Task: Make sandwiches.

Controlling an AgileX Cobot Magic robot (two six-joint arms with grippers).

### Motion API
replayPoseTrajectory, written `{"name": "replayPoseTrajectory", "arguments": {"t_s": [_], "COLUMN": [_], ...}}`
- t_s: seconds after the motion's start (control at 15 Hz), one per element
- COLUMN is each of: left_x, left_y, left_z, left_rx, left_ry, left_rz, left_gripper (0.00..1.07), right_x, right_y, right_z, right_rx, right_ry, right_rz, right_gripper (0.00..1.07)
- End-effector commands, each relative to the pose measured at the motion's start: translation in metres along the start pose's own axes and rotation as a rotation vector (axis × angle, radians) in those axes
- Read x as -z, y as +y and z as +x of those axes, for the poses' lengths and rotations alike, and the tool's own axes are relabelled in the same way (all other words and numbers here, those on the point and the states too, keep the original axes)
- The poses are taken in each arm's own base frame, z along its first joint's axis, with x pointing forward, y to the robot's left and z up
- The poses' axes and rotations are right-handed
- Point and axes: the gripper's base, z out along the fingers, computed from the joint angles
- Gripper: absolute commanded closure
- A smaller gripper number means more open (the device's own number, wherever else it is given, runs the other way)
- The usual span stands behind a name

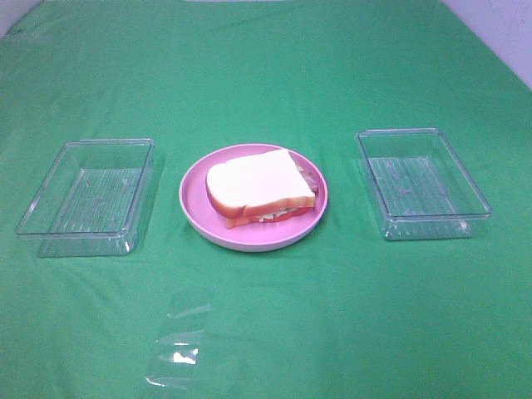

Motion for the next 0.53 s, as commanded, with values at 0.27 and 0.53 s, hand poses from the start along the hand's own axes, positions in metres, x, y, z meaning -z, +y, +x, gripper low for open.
{"name": "replayPoseTrajectory", "arguments": {"t_s": [0.27, 0.53], "left_x": [0.0019, 0.0019], "left_y": [-0.0006, -0.0006], "left_z": [0.0005, 0.0005], "left_rx": [-0.002, -0.002], "left_ry": [-0.034, -0.034], "left_rz": [0.004, 0.004], "left_gripper": [0.09, 0.09], "right_x": [0.0017, 0.0017], "right_y": [-0.0001, -0.0001], "right_z": [0.0014, 0.0014], "right_rx": [0.003, 0.003], "right_ry": [-0.021, -0.021], "right_rz": [0.007, 0.007], "right_gripper": [0.09, 0.09]}}
